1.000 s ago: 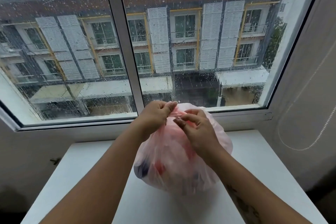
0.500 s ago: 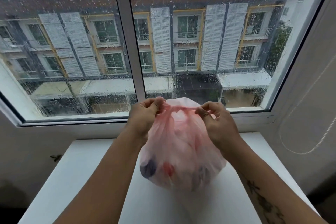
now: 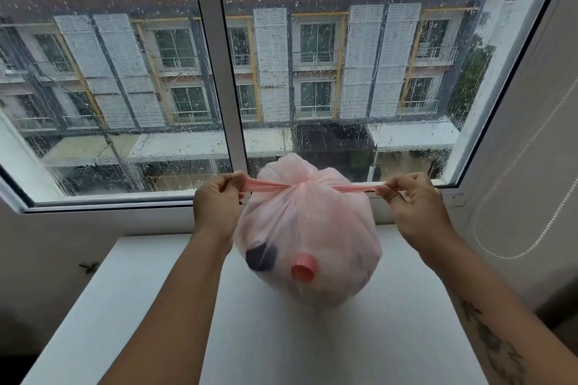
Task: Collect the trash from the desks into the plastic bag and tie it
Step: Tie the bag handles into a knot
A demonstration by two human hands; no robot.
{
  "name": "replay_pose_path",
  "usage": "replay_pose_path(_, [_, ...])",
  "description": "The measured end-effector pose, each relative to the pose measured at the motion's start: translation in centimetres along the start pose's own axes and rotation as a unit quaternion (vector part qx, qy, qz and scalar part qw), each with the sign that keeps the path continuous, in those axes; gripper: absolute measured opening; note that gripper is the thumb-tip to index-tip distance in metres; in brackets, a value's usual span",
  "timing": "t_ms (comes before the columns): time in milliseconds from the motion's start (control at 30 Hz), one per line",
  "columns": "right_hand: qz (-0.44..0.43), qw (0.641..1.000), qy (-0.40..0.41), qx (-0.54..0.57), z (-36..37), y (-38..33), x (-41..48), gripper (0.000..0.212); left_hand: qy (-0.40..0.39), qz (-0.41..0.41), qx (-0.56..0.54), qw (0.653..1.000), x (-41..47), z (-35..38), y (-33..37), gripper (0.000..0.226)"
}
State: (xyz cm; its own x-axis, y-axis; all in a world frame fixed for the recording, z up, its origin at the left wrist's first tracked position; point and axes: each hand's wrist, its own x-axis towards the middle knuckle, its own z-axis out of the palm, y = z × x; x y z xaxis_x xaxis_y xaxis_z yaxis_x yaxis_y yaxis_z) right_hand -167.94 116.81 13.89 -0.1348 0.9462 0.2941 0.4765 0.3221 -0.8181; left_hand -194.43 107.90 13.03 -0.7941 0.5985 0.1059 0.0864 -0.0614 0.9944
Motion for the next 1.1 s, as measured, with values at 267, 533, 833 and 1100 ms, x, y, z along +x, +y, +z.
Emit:
replay_pose_path(267, [-0.098, 0.979, -0.137, -0.117, 2.4, -2.5, -2.1, 0.105, -0.131, 0.093, 0.165, 0.973, -3.6, 2.6, -0.9, 0.093])
replay_pose_path(533, [-0.121, 0.959, -0.164, -0.197, 7.1, 0.0, -6.7, 0.094, -0.13, 0.061, 0.136, 0.98, -5.9, 0.7, -5.3, 0.072])
replay_pose_path(833, [0.03, 0.973, -0.07, -0.22, 8.2, 1.7, -9.6, 0.085, -0.198, 0.019, 0.182, 0.963, -5.9, -2.6, -10.6, 0.071])
replay_pose_path(1100, [0.161, 0.984, 0.024, -0.066, 8.5, 2.4, -12.5, 0.087, -0.247, -0.023, 0.13, 0.96, -7.7, -0.5, -10.1, 0.049])
